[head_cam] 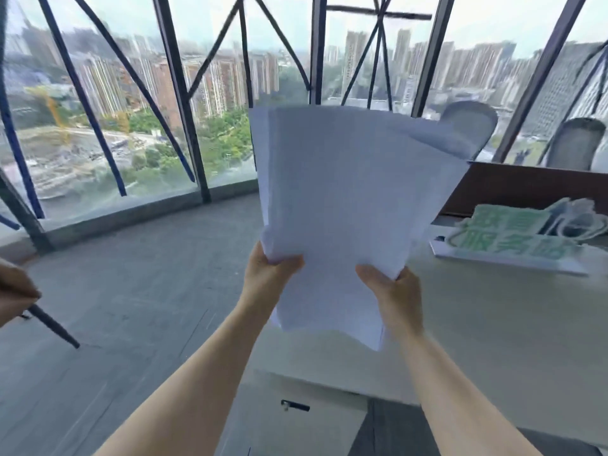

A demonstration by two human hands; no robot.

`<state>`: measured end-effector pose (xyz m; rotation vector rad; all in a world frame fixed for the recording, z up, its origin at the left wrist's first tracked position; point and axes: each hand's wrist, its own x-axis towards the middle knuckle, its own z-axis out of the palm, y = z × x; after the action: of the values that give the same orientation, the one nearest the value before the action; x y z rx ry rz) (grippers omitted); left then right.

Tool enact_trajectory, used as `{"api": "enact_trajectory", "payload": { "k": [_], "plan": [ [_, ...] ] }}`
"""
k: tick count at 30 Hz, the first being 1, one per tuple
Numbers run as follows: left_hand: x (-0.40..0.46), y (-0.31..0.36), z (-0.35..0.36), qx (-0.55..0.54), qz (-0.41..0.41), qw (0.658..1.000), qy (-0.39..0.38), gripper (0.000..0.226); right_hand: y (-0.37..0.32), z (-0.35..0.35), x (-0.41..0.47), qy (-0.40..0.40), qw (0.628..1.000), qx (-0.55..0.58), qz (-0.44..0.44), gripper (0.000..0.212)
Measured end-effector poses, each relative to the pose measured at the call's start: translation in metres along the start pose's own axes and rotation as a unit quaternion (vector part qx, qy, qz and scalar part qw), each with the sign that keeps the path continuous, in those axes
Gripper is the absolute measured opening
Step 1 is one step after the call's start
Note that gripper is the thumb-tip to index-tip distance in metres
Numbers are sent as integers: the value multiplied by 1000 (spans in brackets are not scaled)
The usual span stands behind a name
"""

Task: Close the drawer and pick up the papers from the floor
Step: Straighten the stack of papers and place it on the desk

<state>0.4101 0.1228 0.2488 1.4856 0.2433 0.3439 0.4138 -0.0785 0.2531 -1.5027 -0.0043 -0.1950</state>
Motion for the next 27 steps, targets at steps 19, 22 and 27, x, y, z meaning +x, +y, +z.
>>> {"api": "enact_trajectory", "payload": {
  "k": [19, 22, 27],
  "plan": [
    [75, -152, 69, 4, -211, 976, 46, 27, 172, -50, 126, -85, 974, -77, 196, 19],
    [97, -151, 68, 9, -207, 978, 20, 26, 167, -44, 147, -59, 978, -54, 193, 22],
    [159, -137, 72, 14, -161, 987, -15, 29, 149, -11, 207, -14, 983, -30, 179, 46]
  ]
}}
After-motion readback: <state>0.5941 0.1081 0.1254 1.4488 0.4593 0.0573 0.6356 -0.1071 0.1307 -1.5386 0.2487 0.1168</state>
